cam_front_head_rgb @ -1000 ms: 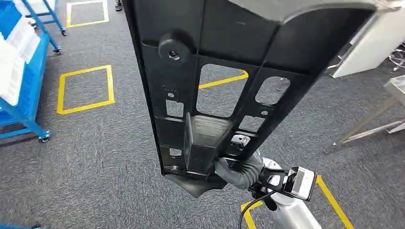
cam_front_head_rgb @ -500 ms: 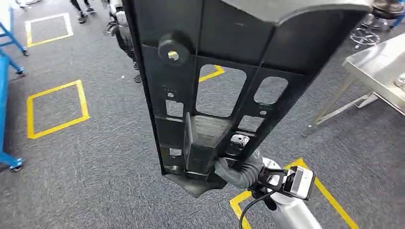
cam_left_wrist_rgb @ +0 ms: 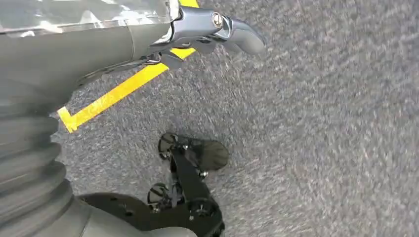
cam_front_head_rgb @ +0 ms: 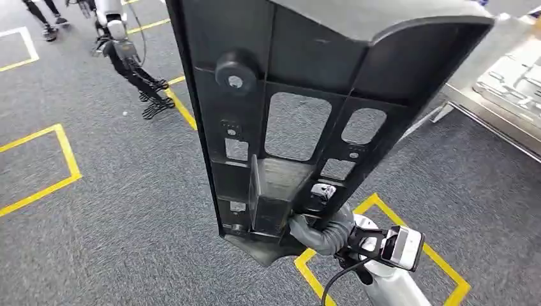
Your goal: Take the parts from the cabinet and place them on the table.
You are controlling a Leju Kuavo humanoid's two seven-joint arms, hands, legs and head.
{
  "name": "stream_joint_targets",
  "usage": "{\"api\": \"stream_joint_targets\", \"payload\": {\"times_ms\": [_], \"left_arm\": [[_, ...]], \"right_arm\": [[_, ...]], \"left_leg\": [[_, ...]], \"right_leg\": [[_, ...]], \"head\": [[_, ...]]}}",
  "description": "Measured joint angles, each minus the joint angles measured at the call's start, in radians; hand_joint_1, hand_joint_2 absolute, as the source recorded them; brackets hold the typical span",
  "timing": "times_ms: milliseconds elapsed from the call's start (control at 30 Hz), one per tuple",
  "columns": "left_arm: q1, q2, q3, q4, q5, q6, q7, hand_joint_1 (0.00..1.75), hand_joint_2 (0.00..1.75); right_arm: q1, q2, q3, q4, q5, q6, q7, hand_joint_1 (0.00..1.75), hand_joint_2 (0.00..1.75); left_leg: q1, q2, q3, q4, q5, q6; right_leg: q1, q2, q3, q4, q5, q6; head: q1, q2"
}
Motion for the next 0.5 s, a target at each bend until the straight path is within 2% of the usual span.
{"api": "stream_joint_targets", "payload": {"times_ms": [33, 67, 100, 133, 233, 267, 300, 333, 367, 400, 433, 467, 500], "left_arm": [[-0.002, -0.001, 0.0, 0.0, 0.001, 0.0, 0.0, 0.0, 1.75], [-0.003, -0.002, 0.0, 0.0, 0.001, 0.0, 0.0, 0.0, 1.75], [-0.004, -0.002, 0.0, 0.0, 0.001, 0.0, 0.0, 0.0, 1.75], [-0.003, -0.003, 0.0, 0.0, 0.001, -0.001, -0.001, 0.0, 1.75], [-0.006, -0.003, 0.0, 0.0, -0.001, -0.011, -0.002, 0.0, 1.75], [-0.008, -0.003, 0.0, 0.0, -0.001, -0.014, -0.002, 0.0, 1.75], [-0.01, -0.002, 0.0, 0.0, -0.002, -0.014, -0.002, 0.0, 1.75], [-0.009, -0.002, 0.0, 0.0, -0.002, -0.015, -0.002, 0.0, 1.75], [-0.008, -0.002, 0.0, 0.0, -0.002, -0.015, -0.001, 0.0, 1.75], [-0.006, -0.002, 0.0, 0.0, 0.001, -0.015, 0.0, 0.0, 1.75], [-0.003, -0.002, 0.002, 0.0, 0.003, -0.013, 0.002, 0.0, 1.75], [-0.002, -0.002, 0.003, 0.0, 0.004, -0.011, 0.002, 0.0, 1.75], [-0.003, -0.002, 0.005, 0.0, 0.005, -0.011, 0.002, 0.0, 1.75]], "right_arm": [[-0.001, 0.0, 0.0, 0.0, 0.0, 0.0, 0.0, 1.75, 1.75], [-0.001, 0.0, 0.0, 0.0, 0.0, -0.001, 0.0, 1.75, 1.75], [-0.004, 0.0, 0.0, 0.0, 0.0, -0.002, 0.0, 1.75, 1.75], [-0.006, 0.0, 0.0, 0.0, 0.0, -0.003, 0.0, 1.75, 1.75], [-0.009, -0.003, -0.002, 0.0, 0.0, -0.01, 0.0, 1.75, 1.75], [-0.009, -0.003, -0.002, 0.0, 0.0, -0.011, 0.0, 1.75, 1.75], [-0.011, -0.004, -0.002, 0.0, 0.0, -0.014, 0.0, 1.75, 1.75], [-0.016, -0.004, -0.001, 0.0, 0.0, -0.016, 0.0, 1.75, 1.75], [-0.018, -0.002, 0.0, 0.001, 0.0, -0.016, 0.0, 1.75, 1.75], [-0.017, -0.002, 0.0, 0.002, -0.001, -0.017, 0.0, 1.75, 1.75], [-0.016, -0.002, 0.0, 0.006, -0.001, -0.015, 0.0, 1.75, 1.75], [-0.016, -0.002, 0.001, 0.01, 0.0, -0.015, 0.0, 1.75, 1.75], [-0.016, -0.002, 0.001, 0.014, -0.001, -0.016, 0.0, 1.75, 1.75]], "left_leg": [[0.0, 0.011, 0.003, 0.0, -0.002, -0.001], [0.0, 0.019, 0.008, 0.0, -0.005, -0.004], [-0.003, 0.026, 0.012, 0.0, -0.007, -0.008], [-0.009, 0.034, 0.012, 0.002, -0.011, -0.015], [-0.008, 0.066, 0.019, -0.004, -0.013, -0.029], [-0.009, 0.069, 0.019, -0.001, -0.02, -0.036], [-0.002, 0.016, 0.014, 0.022, -0.036, -0.042], [0.0, -0.023, -0.013, 0.083, -0.072, -0.045], [0.001, -0.038, -0.054, 0.169, -0.114, -0.049], [0.001, -0.042, -0.094, 0.248, -0.145, -0.051], [0.001, -0.043, -0.132, 0.318, -0.161, -0.053], [0.001, -0.043, -0.144, 0.33, -0.15, -0.054], [0.001, -0.044, -0.132, 0.292, -0.115, -0.052]], "right_leg": [[0.001, -0.008, 0.048, -0.092, 0.046, -0.003], [0.004, -0.03, 0.102, -0.19, 0.085, -0.009], [0.012, -0.089, 0.138, -0.262, 0.088, -0.016], [0.019, -0.09, 0.138, -0.266, 0.087, -0.021], [0.023, -0.051, 0.131, -0.266, 0.09, -0.031], [0.011, -0.038, 0.139, -0.278, 0.096, -0.038], [0.009, -0.03, 0.143, -0.283, 0.1, -0.041], [0.007, -0.02, 0.143, -0.283, 0.1, -0.047], [0.007, -0.008, 0.143, -0.282, 0.101, -0.048], [0.008, 0.005, 0.142, -0.282, 0.101, -0.048], [0.008, 0.02, 0.142, -0.28, 0.1, -0.049], [0.008, 0.034, 0.142, -0.278, 0.1, -0.049], [0.008, 0.048, 0.143, -0.276, 0.099, -0.048]], "head": [[0.0, 0.0], [0.0, 0.0], [0.0, 0.0], [-0.002, 0.0], [-0.002, 0.0], [-0.002, 0.0], [-0.002, 0.0], [-0.004, 0.0], [-0.007, 0.0], [-0.008, 0.0], [-0.008, 0.0], [-0.009, 0.0], [-0.009, 0.0]]}}
